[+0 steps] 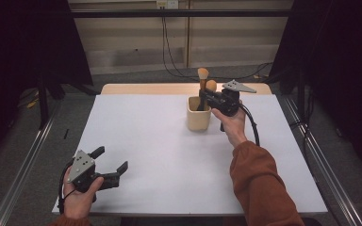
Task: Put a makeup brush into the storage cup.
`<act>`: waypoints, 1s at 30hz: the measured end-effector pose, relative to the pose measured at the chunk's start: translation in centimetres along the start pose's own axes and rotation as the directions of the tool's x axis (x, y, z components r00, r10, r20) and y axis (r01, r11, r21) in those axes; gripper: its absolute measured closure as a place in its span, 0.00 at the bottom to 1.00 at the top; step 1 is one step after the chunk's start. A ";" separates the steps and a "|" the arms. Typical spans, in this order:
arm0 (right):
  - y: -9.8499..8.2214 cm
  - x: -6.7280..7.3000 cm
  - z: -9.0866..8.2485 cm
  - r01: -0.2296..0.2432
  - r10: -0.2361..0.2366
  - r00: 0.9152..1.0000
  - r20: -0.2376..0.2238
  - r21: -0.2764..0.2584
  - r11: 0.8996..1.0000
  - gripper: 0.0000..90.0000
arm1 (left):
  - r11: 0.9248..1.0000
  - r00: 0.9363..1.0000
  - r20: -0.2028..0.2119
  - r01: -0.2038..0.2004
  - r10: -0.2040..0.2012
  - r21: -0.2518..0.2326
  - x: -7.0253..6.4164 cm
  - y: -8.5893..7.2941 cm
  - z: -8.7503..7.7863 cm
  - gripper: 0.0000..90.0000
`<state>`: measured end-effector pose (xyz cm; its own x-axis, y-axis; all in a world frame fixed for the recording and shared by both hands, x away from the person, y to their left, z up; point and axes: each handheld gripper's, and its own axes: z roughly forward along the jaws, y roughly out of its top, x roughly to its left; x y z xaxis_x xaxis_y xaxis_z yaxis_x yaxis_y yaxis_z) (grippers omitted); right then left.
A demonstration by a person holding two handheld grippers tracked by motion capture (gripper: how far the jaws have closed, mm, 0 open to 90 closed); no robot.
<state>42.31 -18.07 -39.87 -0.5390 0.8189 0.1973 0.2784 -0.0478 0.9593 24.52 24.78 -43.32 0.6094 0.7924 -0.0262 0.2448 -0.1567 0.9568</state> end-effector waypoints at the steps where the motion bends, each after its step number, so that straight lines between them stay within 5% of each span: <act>1: -0.1 0.0 0.0 -0.001 0.001 1.000 0.000 0.000 1.000 0.83 | 1.000 1.000 -0.001 0.002 -0.002 0.000 0.0 0.0 0.0 0.03; 30: -1.8 0.3 0.1 0.013 -0.013 1.000 0.005 0.044 0.999 0.83 | 1.000 1.000 0.000 0.006 -0.006 0.000 0.1 0.0 0.0 0.03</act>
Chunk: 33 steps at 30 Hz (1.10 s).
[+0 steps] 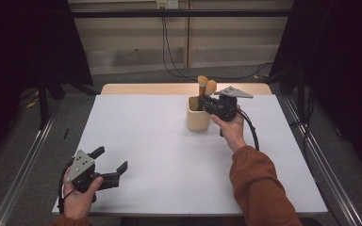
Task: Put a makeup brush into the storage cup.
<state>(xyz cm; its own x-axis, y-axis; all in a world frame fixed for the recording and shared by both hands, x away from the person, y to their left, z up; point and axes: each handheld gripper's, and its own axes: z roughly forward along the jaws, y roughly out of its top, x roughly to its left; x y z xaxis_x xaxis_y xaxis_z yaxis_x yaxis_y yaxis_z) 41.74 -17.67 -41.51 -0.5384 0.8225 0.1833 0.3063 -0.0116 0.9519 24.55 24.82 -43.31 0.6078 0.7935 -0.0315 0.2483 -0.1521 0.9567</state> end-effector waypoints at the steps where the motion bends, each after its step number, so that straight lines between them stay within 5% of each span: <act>1: 0.0 0.0 0.0 -0.001 0.002 1.000 0.000 0.000 1.000 0.83 | 1.000 1.000 0.002 0.002 -0.002 -0.002 0.0 0.0 0.0 0.03; 33: -1.6 -0.5 0.5 -0.007 0.006 1.000 0.022 0.064 0.998 0.83 | 1.000 1.000 0.001 0.008 -0.008 -0.001 0.1 0.0 0.1 0.03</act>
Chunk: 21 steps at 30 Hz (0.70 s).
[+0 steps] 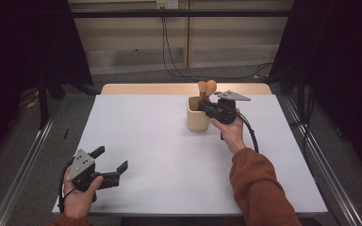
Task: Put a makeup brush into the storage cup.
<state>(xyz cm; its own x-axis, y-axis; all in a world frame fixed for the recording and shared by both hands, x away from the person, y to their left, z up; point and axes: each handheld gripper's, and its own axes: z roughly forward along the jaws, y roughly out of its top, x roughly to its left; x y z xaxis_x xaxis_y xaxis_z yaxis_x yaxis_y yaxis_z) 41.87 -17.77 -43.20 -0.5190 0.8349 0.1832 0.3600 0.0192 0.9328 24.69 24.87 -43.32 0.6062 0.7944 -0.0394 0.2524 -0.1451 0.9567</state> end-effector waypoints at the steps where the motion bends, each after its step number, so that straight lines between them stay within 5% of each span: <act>1: -0.1 0.0 0.0 0.002 -0.002 1.000 0.003 0.003 1.000 0.83 | 1.000 1.000 0.001 -0.002 0.002 -0.001 0.0 0.0 0.0 0.03; 5: 0.0 -0.1 0.1 0.005 -0.006 1.000 0.008 0.015 1.000 0.83 | 1.000 1.000 0.011 0.025 -0.025 -0.007 0.1 0.0 0.2 0.03; 21: 0.2 0.2 -0.2 0.010 -0.010 1.000 0.007 0.025 1.000 0.72 | 1.000 1.000 0.000 -0.002 0.002 0.000 -0.1 0.0 0.1 0.03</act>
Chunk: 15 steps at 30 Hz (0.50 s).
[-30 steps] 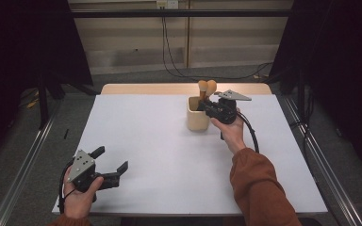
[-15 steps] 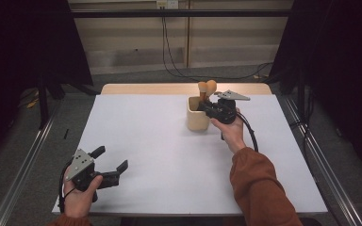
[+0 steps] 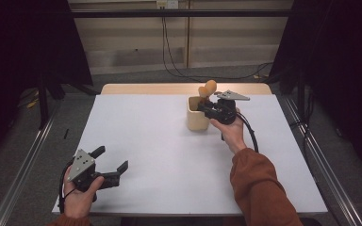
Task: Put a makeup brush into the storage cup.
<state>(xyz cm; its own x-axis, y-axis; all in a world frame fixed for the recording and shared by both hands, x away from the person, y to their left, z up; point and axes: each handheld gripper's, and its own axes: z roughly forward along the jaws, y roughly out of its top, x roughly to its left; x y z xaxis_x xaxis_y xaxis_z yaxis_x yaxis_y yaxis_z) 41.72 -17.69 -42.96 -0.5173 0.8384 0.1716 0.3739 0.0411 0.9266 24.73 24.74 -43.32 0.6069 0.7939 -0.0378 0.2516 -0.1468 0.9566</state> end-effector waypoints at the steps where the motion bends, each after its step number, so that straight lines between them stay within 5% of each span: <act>1: 0.0 0.0 0.0 0.002 -0.002 1.000 -0.002 0.001 1.000 0.72 | 1.000 1.000 0.001 0.001 -0.001 0.001 0.0 0.0 0.0 0.03; 7: 0.0 0.0 -0.4 0.003 -0.003 1.000 -0.014 -0.008 1.000 0.65 | 1.000 1.000 0.003 0.000 0.000 0.000 0.0 0.0 0.0 0.03; 15: 0.2 0.4 -0.8 0.023 -0.023 1.000 0.007 -0.018 1.000 0.40 | 1.000 1.000 0.000 -0.001 0.001 0.001 0.1 0.1 0.1 0.03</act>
<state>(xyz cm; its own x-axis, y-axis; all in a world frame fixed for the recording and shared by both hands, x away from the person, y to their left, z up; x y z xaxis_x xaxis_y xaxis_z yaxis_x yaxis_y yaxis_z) 41.02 -17.80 -42.46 -0.5200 0.8412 0.1480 0.3478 0.0502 0.9362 24.84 24.75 -43.26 0.6071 0.7938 -0.0372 0.2524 -0.1481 0.9562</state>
